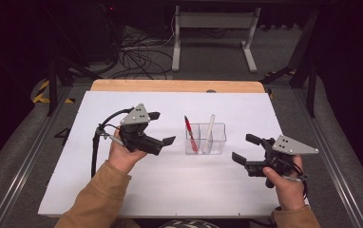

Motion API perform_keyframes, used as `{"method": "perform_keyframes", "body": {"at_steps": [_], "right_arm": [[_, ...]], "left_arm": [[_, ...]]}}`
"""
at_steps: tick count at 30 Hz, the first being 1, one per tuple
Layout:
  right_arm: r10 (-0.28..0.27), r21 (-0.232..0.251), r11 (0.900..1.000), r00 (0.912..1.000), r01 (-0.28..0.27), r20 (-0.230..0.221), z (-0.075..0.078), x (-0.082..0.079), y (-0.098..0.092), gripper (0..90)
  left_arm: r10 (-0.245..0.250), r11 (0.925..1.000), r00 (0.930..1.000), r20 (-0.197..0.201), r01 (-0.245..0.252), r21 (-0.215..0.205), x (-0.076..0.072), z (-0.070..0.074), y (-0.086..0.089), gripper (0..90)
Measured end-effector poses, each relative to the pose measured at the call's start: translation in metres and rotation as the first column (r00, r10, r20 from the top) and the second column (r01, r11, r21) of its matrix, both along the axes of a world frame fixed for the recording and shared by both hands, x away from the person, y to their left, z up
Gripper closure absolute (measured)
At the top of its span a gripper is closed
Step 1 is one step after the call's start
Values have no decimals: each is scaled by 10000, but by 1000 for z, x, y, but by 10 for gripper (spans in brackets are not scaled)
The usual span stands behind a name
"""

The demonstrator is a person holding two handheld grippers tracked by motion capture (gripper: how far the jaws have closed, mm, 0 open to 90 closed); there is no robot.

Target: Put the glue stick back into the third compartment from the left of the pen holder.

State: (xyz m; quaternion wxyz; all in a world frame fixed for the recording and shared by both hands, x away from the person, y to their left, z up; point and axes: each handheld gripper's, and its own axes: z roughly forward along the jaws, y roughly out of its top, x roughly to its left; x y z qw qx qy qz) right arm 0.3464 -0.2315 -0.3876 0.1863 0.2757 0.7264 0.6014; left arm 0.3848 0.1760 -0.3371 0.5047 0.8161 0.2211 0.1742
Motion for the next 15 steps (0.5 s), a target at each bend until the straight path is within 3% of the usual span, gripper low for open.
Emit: {"method": "perform_keyframes", "body": {"at_steps": [9,15], "right_arm": [[-13,-34,10000,10000,13,-10,0,0,0,138],[-11,-29,10000,10000,11,-9,0,0,1,138]], "left_arm": [[583,9968,9980,-225,-570,569,-8,-1,28,29],[825,9906,9958,-393,-777,1125,-11,-4,40,29]]}}
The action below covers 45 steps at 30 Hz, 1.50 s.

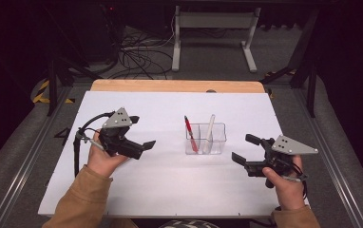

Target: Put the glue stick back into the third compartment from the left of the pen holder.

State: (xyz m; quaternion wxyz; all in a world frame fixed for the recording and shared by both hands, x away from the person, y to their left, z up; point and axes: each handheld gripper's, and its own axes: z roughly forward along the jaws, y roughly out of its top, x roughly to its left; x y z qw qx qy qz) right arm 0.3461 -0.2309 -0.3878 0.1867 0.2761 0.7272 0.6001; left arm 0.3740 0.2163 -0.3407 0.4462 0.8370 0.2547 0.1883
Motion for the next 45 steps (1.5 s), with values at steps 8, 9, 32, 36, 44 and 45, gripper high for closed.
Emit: {"method": "perform_keyframes", "body": {"at_steps": [8,9,32,36,44,45], "right_arm": [[26,8,10000,10000,-26,24,0,0,0,138],[16,13,10000,10000,-16,7,0,0,-1,138],[0,6,10000,10000,-1,34,1,-1,-1,139],[13,-2,10000,10000,-13,28,1,-1,-1,138],[9,4,10000,10000,-9,41,1,-1,-1,138],[17,7,10000,10000,-17,42,1,-1,-1,138]], "left_arm": [[163,9993,9994,-307,-152,344,-4,-6,15,29],[205,9993,9991,-374,-193,315,-4,-7,19,30],[1148,9875,9848,-1301,-989,1228,-6,-26,53,49],[1267,9834,9830,-1331,-1068,1469,-5,-29,53,52],[1433,9709,9711,-1909,-1006,2172,2,-41,51,108],[1485,9673,9698,-1936,-1018,2321,3,-43,50,111]]}}
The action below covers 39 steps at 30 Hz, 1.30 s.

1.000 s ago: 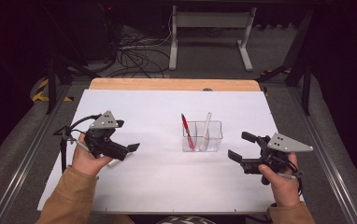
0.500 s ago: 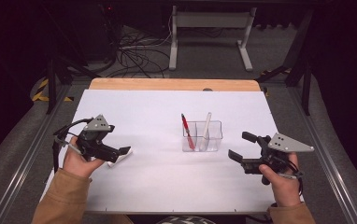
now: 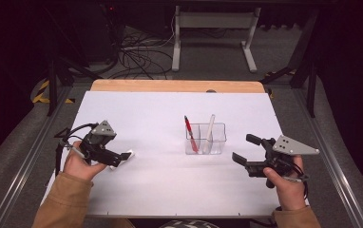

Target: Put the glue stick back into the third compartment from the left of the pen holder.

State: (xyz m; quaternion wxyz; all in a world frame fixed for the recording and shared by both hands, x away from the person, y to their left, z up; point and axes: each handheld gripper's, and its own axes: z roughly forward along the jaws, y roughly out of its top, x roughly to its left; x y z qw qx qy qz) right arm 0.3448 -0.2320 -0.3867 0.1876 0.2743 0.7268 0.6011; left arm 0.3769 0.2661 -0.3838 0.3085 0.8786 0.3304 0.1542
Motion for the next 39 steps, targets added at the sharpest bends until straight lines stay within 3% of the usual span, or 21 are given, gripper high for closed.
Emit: {"method": "perform_keyframes", "body": {"at_steps": [4,16,25,39], "right_arm": [[-8,20,10000,10000,8,40,0,0,-1,138],[-9,47,10000,10000,9,24,1,0,-1,138],[20,18,10000,10000,-20,40,0,0,-1,138],[14,2,10000,10000,-14,10,0,0,0,138]], "left_arm": [[-19,9985,10000,-80,24,542,4,-7,-3,133],[46,9940,9971,-764,38,1091,17,-25,-3,238],[94,9865,9878,-1554,162,1627,23,-32,-4,310],[218,9694,9751,-2206,334,2433,32,-43,-12,474]]}}
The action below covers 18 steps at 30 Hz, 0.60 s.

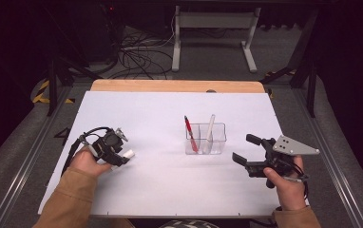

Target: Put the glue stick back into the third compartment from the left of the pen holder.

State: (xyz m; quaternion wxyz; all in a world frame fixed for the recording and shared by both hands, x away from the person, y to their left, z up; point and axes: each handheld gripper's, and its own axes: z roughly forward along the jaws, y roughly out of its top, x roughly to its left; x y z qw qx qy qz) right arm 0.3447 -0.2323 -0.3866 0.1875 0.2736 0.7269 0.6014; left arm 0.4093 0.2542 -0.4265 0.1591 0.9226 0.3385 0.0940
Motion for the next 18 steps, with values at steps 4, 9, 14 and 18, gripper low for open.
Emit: {"method": "perform_keyframes", "body": {"at_steps": [4,9,14,18], "right_arm": [[12,-4,10000,10000,-12,23,0,0,0,138],[4,-17,10000,10000,-4,5,0,0,0,138],[-3,-17,10000,10000,3,4,0,0,0,138],[3,-23,10000,10000,-3,5,0,0,0,138]], "left_arm": [[-16,10000,9999,-145,17,70,1,-1,-1,513],[-95,9994,9998,-197,101,333,2,-5,-4,569],[20,9985,9997,-225,-7,543,3,-7,-6,639],[10,9980,9991,-430,17,625,4,-9,-7,680]]}}
